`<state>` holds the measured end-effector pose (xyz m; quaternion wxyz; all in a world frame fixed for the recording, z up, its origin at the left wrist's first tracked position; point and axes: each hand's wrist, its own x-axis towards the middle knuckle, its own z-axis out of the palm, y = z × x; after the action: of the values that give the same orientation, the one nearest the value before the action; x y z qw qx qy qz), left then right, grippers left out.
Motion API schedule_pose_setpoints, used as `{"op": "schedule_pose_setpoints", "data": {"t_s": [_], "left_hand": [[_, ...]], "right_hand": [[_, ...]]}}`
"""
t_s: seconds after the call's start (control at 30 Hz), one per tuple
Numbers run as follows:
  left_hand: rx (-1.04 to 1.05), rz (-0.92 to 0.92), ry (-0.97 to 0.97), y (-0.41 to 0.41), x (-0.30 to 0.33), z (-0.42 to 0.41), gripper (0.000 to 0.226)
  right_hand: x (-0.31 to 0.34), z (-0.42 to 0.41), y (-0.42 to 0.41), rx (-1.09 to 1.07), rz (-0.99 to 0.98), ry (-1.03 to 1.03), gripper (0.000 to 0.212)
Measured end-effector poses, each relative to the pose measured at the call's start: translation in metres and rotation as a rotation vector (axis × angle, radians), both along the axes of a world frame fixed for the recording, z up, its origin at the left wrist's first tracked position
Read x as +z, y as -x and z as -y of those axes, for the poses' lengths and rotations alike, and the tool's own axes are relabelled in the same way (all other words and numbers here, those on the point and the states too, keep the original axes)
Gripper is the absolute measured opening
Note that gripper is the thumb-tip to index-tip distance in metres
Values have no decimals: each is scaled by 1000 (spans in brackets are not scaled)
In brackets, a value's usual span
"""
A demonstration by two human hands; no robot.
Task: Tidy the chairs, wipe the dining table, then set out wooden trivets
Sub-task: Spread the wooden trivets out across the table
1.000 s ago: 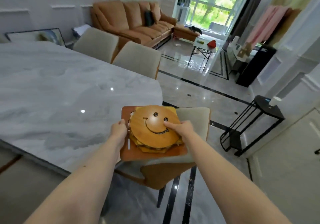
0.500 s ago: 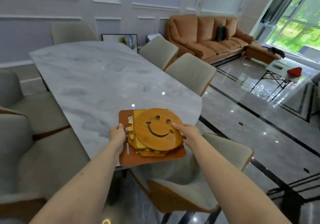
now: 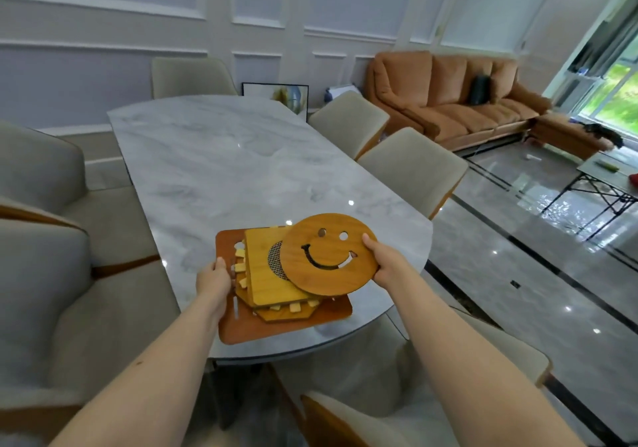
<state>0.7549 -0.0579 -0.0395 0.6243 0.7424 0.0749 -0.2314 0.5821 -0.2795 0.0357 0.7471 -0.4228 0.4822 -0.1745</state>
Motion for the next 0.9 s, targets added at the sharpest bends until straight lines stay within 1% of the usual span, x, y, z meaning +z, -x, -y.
{"op": "schedule_pose_setpoints", "data": {"t_s": [0.13,0.23,0.33,0.4,0.5,0.57,0.63,0.73,0.8,0.9], "left_hand": [[78,-20,-23,-2,-5,-4,37],[155,-26,-5,2,-8,-6,37],[261,-17,-21,16,-19,-4,38],[315,-24,-34,25,-23,-7,37],[447,-23,-62,42,-33,-12,41],[536,-22,-94,53,-42,-14,40],[575,-30,-106,60,-49,-20,35],[620,-5,-127,68,-51,-21,35],[641,-3,-166,71,-53,-19,38],[617,-17,-212,74,-57,-12,40]], "right_hand": [[-11,23,-6,45,-1,-2,34],[-22,44,-6,80,-49,14,37],[-36,70,-4,149,-122,7,36],[-45,83,-1,185,-136,-2,36],[-61,104,5,241,-149,-8,38],[-71,119,10,277,-146,4,39],[-81,129,15,283,-135,48,37],[-96,140,20,300,-138,119,35],[-105,139,16,338,-139,129,35],[-117,131,5,397,-151,120,33]]}}
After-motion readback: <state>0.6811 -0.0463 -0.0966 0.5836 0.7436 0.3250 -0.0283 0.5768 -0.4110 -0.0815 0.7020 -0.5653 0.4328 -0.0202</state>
